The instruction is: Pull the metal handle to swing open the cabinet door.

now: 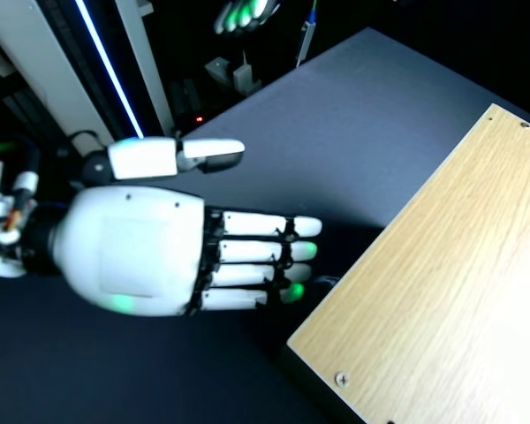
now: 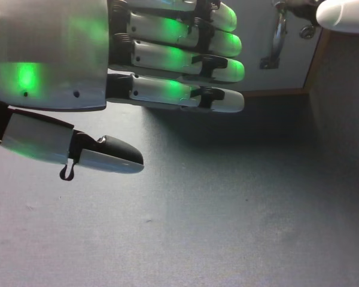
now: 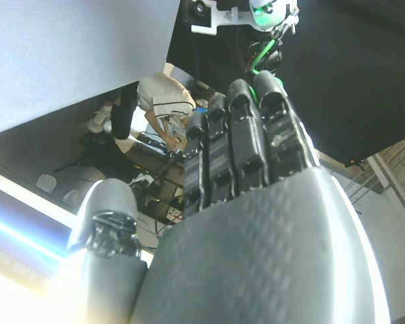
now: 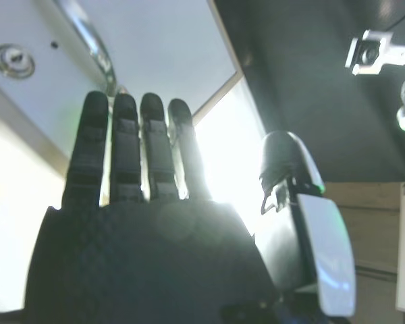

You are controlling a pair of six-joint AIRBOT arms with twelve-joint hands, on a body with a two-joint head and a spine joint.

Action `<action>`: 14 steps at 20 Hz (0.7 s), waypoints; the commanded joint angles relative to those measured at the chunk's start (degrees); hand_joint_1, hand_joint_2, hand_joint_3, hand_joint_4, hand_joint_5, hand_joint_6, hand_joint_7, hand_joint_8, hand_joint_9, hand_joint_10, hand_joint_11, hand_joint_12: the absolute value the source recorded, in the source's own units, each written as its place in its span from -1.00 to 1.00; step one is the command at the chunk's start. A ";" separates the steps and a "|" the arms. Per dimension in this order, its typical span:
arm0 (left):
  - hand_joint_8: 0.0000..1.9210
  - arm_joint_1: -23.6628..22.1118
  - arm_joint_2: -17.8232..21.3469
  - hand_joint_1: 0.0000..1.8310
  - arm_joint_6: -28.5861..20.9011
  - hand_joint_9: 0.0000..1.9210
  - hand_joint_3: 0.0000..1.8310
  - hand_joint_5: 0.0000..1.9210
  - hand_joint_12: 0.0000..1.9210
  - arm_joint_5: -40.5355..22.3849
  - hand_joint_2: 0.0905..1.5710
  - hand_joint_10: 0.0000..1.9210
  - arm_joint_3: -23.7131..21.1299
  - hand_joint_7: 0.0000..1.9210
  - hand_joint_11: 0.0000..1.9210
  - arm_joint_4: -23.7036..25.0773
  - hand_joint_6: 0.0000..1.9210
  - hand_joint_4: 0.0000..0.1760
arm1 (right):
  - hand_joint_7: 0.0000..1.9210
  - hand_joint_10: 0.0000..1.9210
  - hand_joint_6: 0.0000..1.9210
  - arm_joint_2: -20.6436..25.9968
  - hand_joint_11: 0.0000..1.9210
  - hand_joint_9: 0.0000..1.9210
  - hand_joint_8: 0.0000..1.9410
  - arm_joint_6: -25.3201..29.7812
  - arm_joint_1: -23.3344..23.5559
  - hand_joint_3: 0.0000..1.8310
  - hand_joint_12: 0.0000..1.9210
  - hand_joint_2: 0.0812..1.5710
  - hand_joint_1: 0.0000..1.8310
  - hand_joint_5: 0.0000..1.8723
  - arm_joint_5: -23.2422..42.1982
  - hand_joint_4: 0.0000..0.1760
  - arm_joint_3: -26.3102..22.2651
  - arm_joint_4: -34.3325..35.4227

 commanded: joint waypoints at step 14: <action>-1.00 -0.67 0.39 -1.00 0.21 -0.73 -0.93 -0.70 -0.42 -1.16 1.00 -1.00 -0.01 -0.70 -1.00 -5.49 -1.00 -1.00 | -0.73 -1.00 -1.00 1.24 -1.00 -0.77 -1.00 7.26 0.35 -0.99 -0.31 0.93 -1.00 -0.75 -4.48 -1.00 -0.53 2.93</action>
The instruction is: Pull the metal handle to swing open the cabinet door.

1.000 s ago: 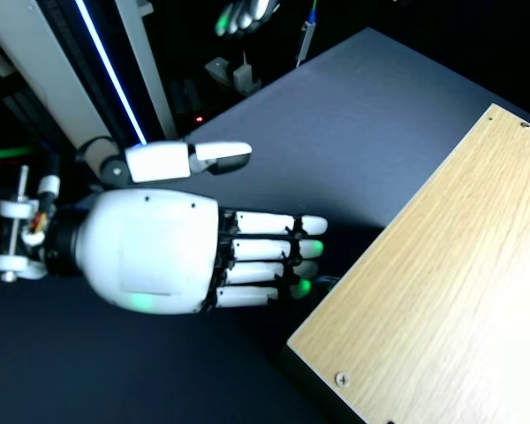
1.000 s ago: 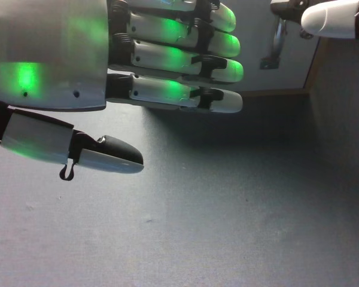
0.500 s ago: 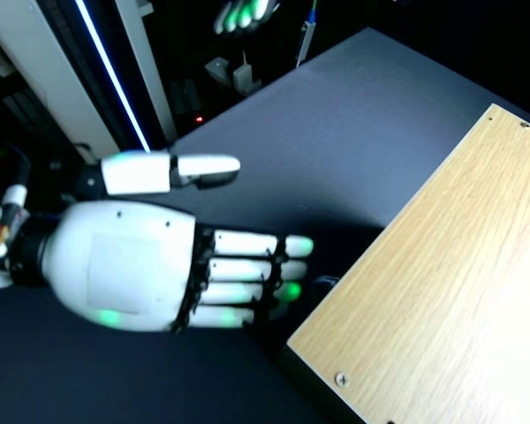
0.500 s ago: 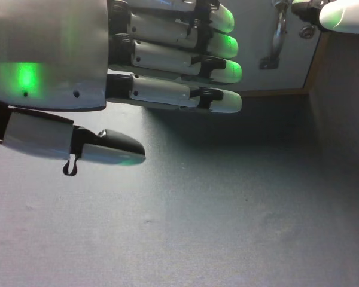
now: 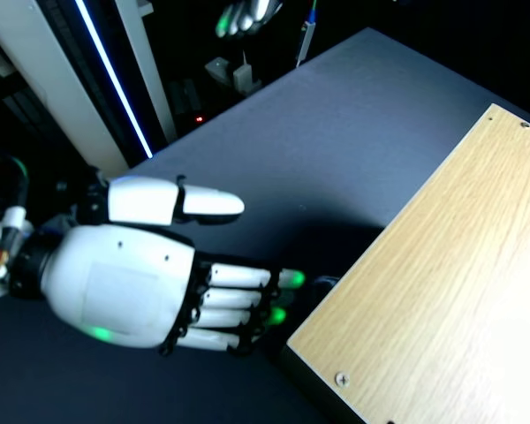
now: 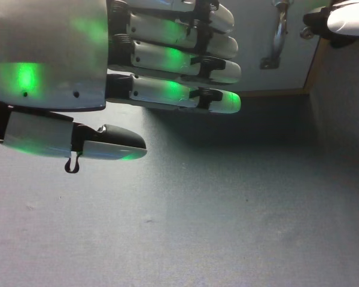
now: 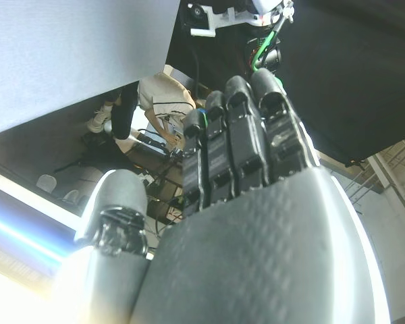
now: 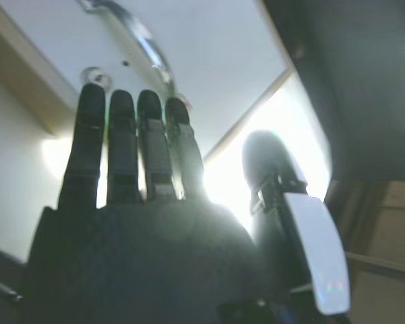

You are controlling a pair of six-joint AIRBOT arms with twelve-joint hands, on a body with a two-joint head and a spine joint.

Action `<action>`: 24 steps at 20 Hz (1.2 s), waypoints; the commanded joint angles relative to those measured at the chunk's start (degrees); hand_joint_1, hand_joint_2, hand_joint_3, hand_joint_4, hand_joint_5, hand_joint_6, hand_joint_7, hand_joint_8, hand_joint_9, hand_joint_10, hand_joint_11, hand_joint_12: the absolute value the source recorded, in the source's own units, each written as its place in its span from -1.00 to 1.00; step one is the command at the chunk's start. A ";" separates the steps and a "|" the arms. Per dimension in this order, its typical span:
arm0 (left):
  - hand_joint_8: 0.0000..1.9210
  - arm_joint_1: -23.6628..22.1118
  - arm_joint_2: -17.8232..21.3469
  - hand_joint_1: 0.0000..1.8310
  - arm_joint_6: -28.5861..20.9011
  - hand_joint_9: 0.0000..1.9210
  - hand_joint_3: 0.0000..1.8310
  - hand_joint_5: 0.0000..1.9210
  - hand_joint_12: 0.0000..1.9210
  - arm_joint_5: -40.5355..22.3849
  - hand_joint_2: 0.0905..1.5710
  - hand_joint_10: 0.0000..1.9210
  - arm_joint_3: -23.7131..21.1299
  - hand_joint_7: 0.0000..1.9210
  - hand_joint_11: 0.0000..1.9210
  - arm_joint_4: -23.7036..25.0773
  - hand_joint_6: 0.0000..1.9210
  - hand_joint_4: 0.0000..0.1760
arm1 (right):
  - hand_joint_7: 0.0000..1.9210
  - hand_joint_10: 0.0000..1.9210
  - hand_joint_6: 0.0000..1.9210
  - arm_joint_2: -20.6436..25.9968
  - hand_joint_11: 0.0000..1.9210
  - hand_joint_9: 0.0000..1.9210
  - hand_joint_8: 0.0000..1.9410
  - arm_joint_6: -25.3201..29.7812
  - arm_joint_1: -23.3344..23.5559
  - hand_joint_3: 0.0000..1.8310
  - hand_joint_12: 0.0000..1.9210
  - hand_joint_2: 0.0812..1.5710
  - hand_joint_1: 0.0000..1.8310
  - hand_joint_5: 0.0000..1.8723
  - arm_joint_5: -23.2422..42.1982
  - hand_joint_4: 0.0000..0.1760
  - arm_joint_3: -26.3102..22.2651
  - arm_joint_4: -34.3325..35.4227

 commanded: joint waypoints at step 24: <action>-1.00 -0.67 0.39 -1.00 0.21 -0.72 -0.96 -0.70 -0.40 -1.27 1.00 -1.00 -0.01 -0.69 -1.00 -5.62 -1.00 -1.00 | -0.65 -0.99 -0.99 -1.84 -1.00 -0.69 -1.00 17.06 0.45 -1.00 -0.18 0.96 -1.00 -0.66 -4.65 -1.00 0.12 -2.94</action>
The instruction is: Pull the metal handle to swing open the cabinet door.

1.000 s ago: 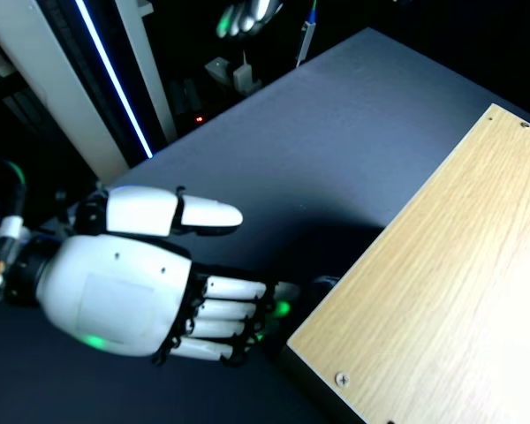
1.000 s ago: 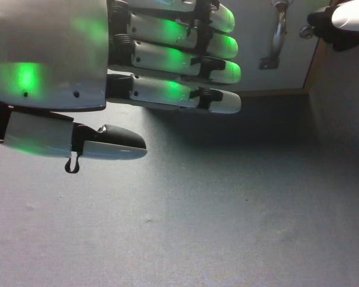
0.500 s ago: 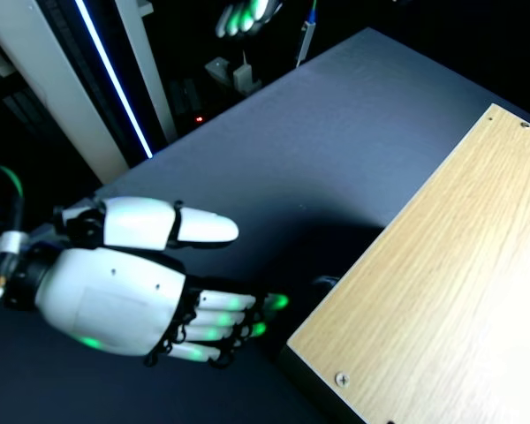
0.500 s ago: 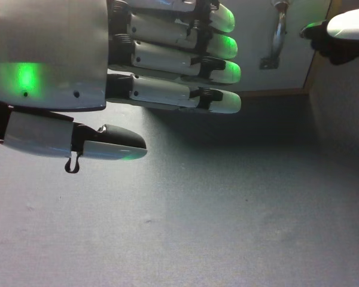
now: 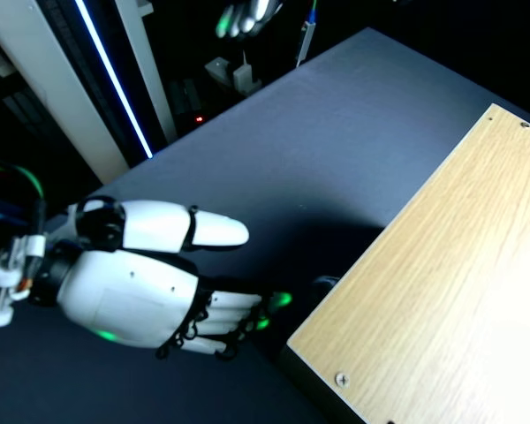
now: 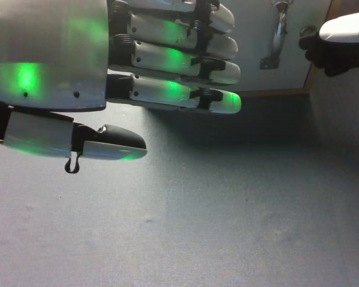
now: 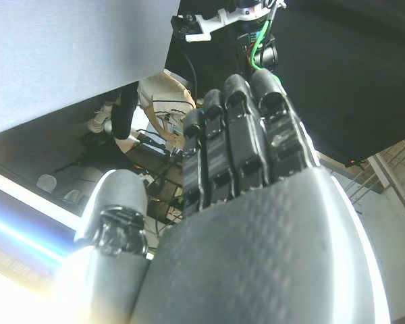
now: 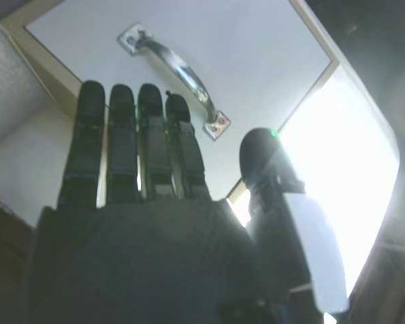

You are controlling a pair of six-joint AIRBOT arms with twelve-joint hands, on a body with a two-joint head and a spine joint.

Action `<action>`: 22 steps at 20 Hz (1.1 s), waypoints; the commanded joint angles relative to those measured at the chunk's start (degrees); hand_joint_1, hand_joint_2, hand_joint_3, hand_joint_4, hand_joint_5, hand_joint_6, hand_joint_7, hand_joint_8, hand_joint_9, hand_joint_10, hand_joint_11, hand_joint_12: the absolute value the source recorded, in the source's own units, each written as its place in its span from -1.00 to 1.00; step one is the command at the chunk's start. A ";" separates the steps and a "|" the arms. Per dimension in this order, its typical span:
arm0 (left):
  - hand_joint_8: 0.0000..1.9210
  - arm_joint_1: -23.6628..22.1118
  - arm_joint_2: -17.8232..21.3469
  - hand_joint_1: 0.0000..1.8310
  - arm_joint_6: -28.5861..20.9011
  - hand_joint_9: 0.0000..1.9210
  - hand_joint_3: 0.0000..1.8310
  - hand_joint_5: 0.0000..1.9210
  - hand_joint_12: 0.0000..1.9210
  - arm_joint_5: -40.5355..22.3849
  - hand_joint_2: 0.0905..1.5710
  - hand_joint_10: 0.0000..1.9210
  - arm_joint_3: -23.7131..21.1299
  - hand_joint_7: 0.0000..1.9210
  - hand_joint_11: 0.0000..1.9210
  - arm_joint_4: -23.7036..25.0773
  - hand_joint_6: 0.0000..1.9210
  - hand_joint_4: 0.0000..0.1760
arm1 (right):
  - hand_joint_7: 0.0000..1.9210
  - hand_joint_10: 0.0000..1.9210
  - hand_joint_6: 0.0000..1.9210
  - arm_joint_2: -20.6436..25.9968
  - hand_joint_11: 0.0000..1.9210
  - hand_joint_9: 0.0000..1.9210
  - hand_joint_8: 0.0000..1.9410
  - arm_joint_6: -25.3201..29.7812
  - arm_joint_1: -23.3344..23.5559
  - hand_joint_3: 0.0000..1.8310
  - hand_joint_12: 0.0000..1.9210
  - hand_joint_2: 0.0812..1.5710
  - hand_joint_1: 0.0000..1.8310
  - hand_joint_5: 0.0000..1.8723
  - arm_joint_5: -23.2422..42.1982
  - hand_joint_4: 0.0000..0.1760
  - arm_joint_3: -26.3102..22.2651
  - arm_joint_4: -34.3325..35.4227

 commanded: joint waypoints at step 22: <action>-1.00 -0.67 0.39 -1.00 0.21 -0.72 -0.95 -0.69 -0.38 -1.25 1.00 -1.00 -0.01 -0.68 -1.00 -5.59 -1.00 -1.00 | -0.65 -1.00 -1.00 -4.92 -1.00 -0.70 -1.00 2.26 2.29 -1.00 -0.19 0.96 -1.00 -0.66 -0.09 -1.00 3.58 6.24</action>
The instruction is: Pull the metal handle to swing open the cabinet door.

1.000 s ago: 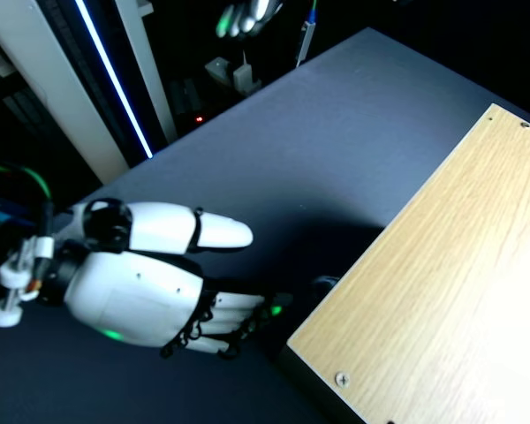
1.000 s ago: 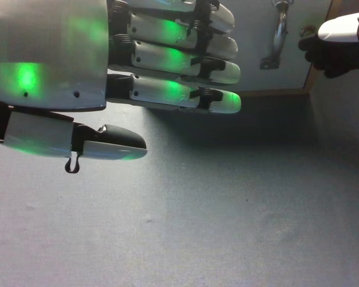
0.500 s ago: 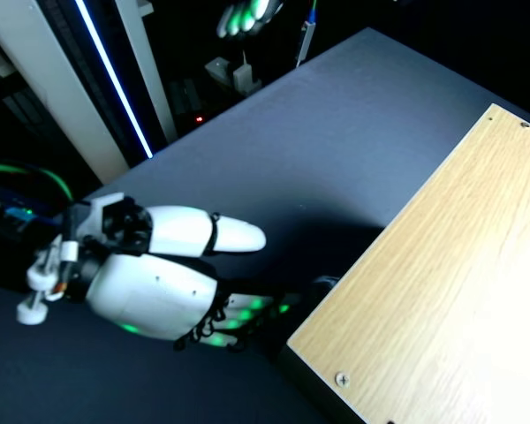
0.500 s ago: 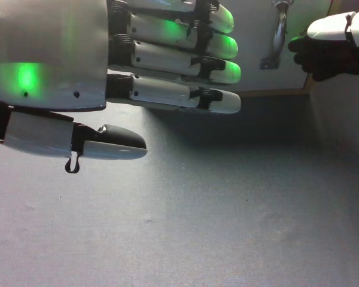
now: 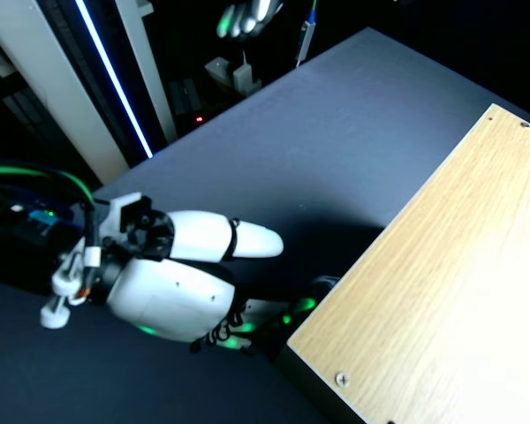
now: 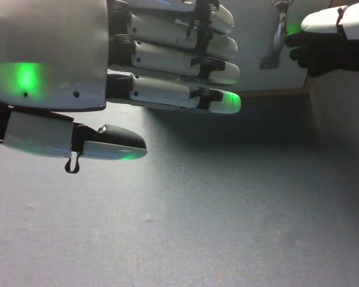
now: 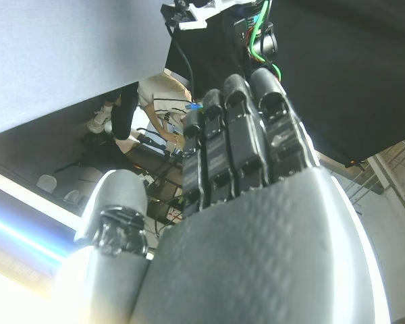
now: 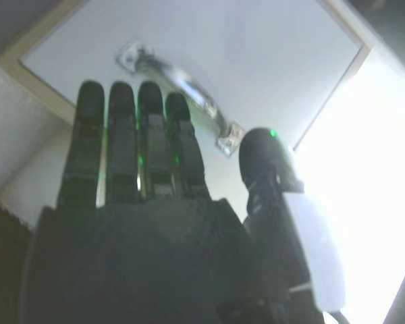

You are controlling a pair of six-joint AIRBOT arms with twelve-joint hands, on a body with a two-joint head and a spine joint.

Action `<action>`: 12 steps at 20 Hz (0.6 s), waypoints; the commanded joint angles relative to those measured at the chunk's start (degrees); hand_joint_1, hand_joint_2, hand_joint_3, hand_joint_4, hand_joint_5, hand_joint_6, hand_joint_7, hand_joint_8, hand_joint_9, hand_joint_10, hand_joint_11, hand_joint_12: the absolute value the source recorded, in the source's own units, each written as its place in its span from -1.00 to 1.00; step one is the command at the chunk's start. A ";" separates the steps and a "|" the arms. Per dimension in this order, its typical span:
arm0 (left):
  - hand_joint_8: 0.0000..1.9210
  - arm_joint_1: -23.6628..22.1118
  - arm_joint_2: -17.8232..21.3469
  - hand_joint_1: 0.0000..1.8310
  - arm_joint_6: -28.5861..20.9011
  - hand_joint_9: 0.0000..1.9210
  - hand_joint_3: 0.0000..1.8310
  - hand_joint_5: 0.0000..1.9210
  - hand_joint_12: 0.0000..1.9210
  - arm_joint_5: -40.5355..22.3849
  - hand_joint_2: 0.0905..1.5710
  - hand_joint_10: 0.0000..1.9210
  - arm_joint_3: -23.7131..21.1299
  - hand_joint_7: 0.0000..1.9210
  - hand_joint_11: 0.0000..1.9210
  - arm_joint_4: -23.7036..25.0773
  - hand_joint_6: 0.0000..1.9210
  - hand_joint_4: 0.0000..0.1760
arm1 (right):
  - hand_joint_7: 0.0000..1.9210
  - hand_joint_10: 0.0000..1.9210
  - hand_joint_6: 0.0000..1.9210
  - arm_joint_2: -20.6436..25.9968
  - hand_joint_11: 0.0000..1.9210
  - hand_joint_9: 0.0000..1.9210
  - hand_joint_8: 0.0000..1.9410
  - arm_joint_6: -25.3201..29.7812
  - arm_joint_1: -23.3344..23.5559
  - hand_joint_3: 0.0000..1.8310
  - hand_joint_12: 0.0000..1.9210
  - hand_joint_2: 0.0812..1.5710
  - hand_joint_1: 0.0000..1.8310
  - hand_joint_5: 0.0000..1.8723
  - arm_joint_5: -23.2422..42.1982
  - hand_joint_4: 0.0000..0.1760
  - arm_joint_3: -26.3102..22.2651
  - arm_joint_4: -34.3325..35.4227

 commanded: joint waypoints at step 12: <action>-1.00 -0.67 0.39 -1.00 0.19 -0.71 -0.94 -0.68 -0.39 -1.27 1.00 -1.00 -0.01 -0.67 -1.00 -5.64 -1.00 -1.00 | -0.65 -1.00 -1.00 -1.31 -1.00 -0.70 -1.00 0.69 0.92 -1.00 -0.19 0.95 -1.00 -0.66 3.84 -1.00 0.16 3.10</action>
